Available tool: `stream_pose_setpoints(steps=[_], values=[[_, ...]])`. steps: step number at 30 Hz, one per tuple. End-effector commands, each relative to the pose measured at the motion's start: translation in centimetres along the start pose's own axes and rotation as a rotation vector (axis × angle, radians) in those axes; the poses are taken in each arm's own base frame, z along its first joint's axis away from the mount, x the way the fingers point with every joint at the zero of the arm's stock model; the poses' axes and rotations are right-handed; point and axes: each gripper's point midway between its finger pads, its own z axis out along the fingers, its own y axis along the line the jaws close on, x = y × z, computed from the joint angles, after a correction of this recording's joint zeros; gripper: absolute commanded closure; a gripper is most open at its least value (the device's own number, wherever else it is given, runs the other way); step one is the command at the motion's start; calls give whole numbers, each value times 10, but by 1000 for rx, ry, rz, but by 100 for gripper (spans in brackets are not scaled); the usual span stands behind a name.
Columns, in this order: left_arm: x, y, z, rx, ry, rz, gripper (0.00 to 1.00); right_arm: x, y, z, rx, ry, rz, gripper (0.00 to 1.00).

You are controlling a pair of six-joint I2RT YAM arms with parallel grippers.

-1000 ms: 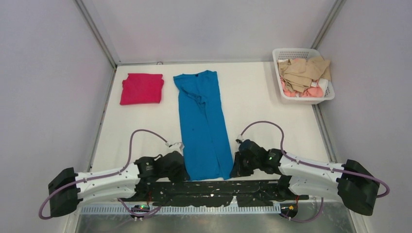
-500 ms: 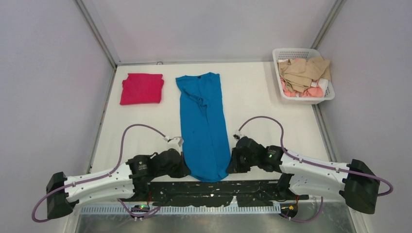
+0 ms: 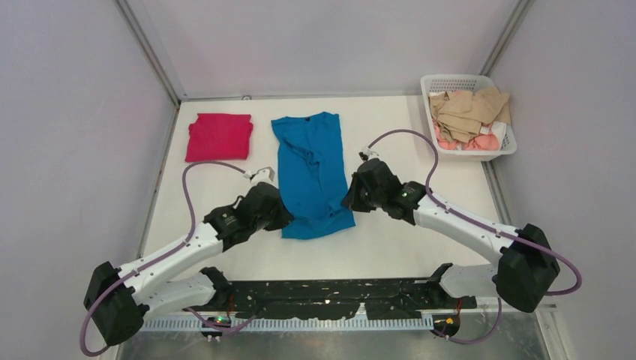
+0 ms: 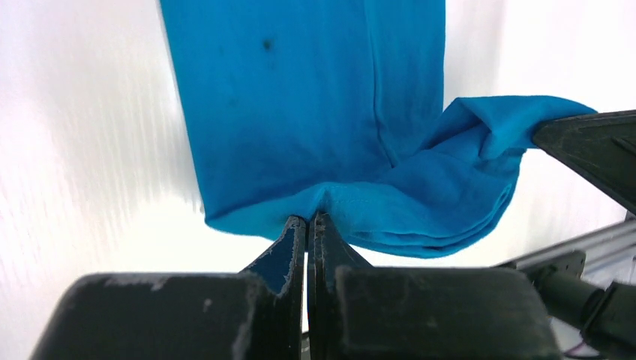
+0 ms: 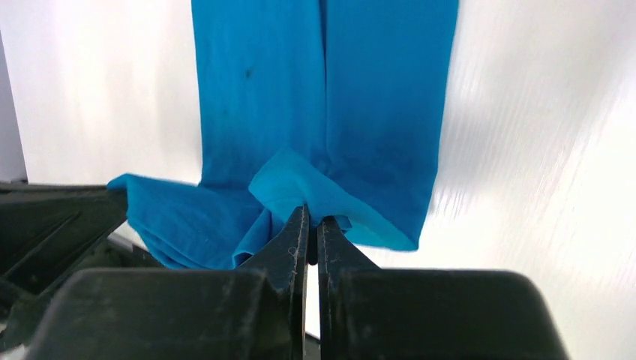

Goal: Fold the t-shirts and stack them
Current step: Fold the folded rectangular tshirt in 1/3 of the way

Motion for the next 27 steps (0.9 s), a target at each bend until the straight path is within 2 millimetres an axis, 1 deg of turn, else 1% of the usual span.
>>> stream_pose_setpoints(steps=[1,2,3,4,5,6,7,8,9,10,11,12,13,14,15,16,18,19,20,21,22,23,24,27], values=[[-50,-7,3,-17,-104,-11,100,-64,15,8,-12,-141,-40,95],[-57,-5,5,-29,-113,-17,100,-65,15,15,-15,-127,-49,94],[-64,-4,7,-34,-121,-21,100,-75,20,15,-32,-135,-46,94],[-69,-3,10,-40,-124,-22,100,-76,17,24,-20,-124,-52,95],[-75,-1,12,-52,-128,-24,100,-86,19,25,-24,-139,-47,95],[-80,2,15,-70,-129,-30,100,-87,16,33,-8,-129,-51,95],[-85,5,17,-87,-132,-31,100,-95,19,33,-24,-134,-47,95],[-90,9,19,-105,-134,-35,100,-95,17,42,-20,-116,-50,95],[-94,13,23,-120,-133,-41,100,-103,21,43,-33,-120,-47,95],[-99,18,28,-134,-132,-49,100,-105,16,51,-21,-109,-45,94],[-104,19,32,-128,-128,-58,100,-108,17,56,-22,-104,-48,95],[-107,21,39,-129,-118,-66,100,-115,19,58,-29,-110,-47,95],[-109,21,44,-122,-108,-73,100,-114,16,65,-22,-98,-45,95],[-111,20,49,-115,-99,-74,100,-121,17,66,-25,-107,-42,94],[-112,21,54,-114,-89,-72,100,-122,12,71,-15,-100,-38,95],[-115,23,58,-124,-81,-73,100,-126,14,72,-18,-108,-39,94],[-119,27,65,-141,-67,-81,100,-130,8,80,-2,-107,-41,95],[-120,29,69,-141,-60,-86,100,-136,8,81,-4,-117,-37,95],[-122,29,73,-137,-53,-89,100,-134,5,87,0,-107,-34,95],[-124,30,76,-135,-49,-90,100,-138,5,88,-4,-111,-31,95],[-125,31,79,-140,-44,-94,100,-137,2,95,2,-100,-29,95],[-126,33,82,-147,-38,-97,100,-140,2,96,-2,-101,-28,95],[-127,34,85,-152,-34,-96,100,-139,-1,102,4,-90,-25,95],[-129,39,94,-176,-18,-90,100,-143,-7,110,6,-90,-16,95]])
